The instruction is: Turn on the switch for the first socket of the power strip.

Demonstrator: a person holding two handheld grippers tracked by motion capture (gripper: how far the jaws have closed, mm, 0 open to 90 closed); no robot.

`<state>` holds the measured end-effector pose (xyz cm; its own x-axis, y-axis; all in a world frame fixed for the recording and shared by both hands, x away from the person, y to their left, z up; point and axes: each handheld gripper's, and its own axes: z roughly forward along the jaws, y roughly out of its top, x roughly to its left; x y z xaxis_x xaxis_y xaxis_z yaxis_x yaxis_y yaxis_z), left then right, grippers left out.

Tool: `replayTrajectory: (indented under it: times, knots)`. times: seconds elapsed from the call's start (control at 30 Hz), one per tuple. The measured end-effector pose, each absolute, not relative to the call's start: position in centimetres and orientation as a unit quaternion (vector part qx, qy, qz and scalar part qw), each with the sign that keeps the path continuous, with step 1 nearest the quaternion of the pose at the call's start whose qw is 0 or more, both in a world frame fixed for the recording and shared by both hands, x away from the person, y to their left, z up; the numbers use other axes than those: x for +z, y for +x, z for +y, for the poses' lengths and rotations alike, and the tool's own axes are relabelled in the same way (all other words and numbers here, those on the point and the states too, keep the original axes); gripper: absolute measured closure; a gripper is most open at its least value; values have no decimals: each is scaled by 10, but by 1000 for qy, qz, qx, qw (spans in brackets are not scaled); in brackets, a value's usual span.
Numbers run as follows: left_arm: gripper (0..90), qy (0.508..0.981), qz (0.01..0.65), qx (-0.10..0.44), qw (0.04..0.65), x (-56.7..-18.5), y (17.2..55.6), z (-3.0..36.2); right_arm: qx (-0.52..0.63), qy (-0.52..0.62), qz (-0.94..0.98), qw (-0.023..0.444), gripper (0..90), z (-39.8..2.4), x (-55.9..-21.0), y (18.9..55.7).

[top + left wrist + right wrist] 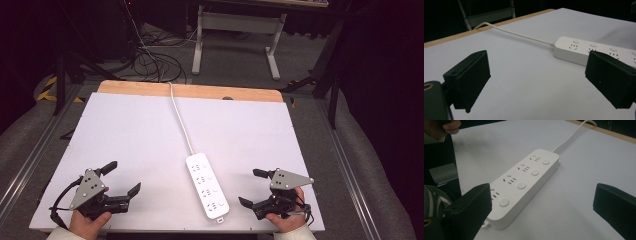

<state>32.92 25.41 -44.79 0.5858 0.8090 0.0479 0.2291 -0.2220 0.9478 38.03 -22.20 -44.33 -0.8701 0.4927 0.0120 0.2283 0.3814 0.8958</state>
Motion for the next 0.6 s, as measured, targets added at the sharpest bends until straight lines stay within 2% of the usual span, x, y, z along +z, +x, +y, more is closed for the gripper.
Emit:
replayTrajectory:
  times: [0.6]
  knots:
    - [65,731,359,290,503,-448,330,254,507,216,822,142,48,-220,-441,378]
